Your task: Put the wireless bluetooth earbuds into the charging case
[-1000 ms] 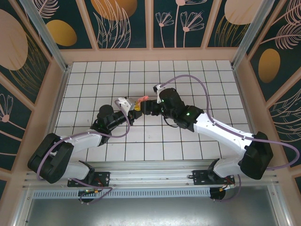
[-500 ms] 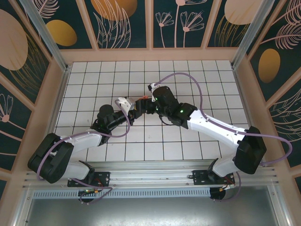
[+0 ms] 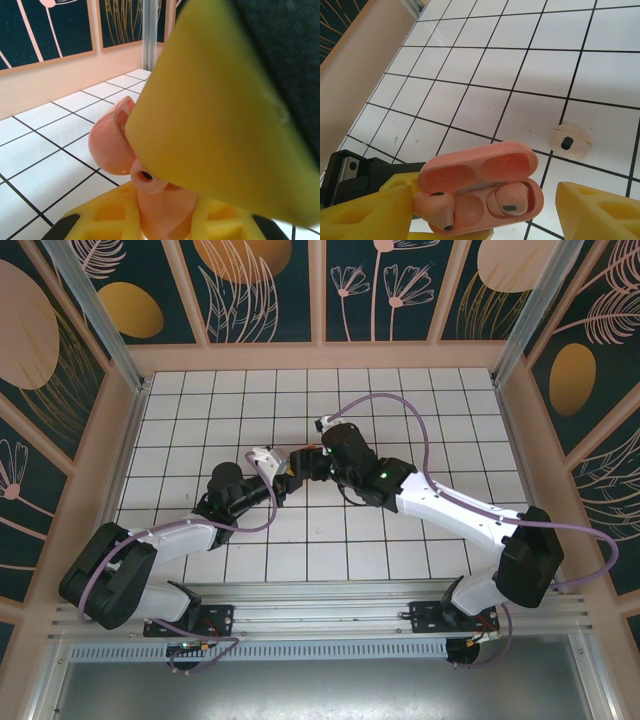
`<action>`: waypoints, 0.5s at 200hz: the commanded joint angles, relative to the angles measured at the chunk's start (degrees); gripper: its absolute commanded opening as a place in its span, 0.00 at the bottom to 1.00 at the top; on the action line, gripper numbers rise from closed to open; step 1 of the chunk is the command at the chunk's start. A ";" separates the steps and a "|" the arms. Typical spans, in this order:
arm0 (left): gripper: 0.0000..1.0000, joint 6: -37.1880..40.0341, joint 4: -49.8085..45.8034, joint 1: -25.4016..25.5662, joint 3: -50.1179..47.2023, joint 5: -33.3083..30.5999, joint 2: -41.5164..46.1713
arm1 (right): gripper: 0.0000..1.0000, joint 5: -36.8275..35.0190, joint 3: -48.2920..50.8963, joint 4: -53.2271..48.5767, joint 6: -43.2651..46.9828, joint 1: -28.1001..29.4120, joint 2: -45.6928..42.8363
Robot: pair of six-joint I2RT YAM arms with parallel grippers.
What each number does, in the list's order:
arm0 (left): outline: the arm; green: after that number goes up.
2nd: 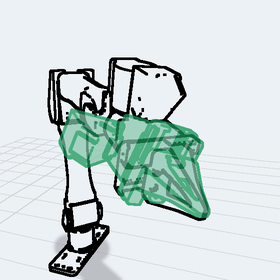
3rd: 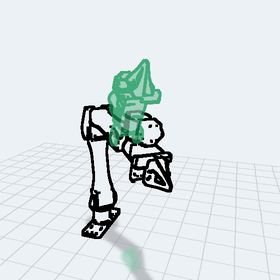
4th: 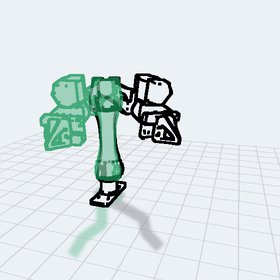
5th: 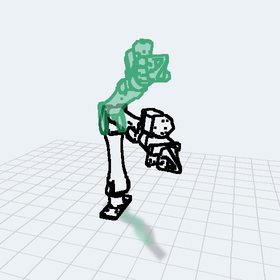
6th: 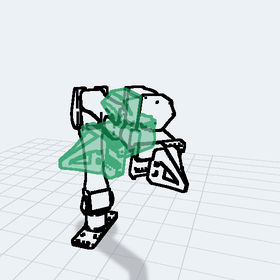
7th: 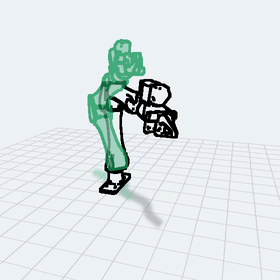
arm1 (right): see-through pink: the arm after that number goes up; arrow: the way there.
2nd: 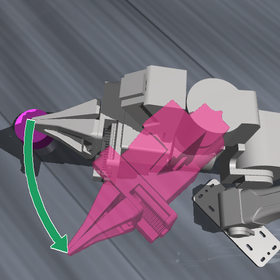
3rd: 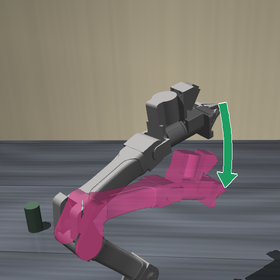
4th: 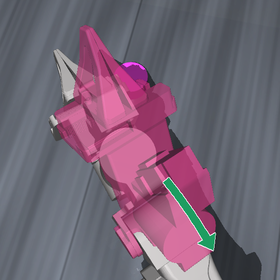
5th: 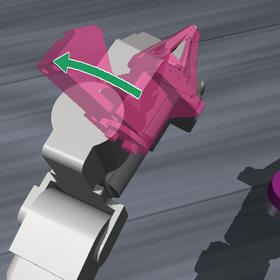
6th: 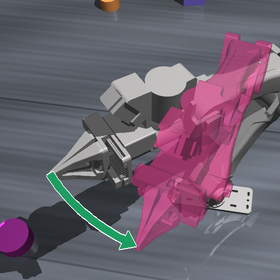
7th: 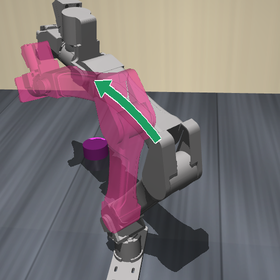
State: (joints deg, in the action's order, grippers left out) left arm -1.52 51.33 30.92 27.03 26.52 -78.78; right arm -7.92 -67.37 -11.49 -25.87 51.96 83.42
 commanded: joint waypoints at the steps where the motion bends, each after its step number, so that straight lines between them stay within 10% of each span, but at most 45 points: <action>1: 0.00 0.87 1.39 0.03 1.21 0.22 1.55 | 0.74 -3.41 -0.83 -3.78 0.51 0.18 -0.01; 100: 0.00 0.40 1.47 0.05 1.14 0.21 1.88 | 0.74 -1.93 2.26 -2.74 2.39 -0.11 -3.72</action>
State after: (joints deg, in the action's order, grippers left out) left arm -1.52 50.11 31.09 27.00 26.50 -78.39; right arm -8.12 -66.67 -13.10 -25.17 51.96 81.87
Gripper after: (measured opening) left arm 0.171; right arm 0.739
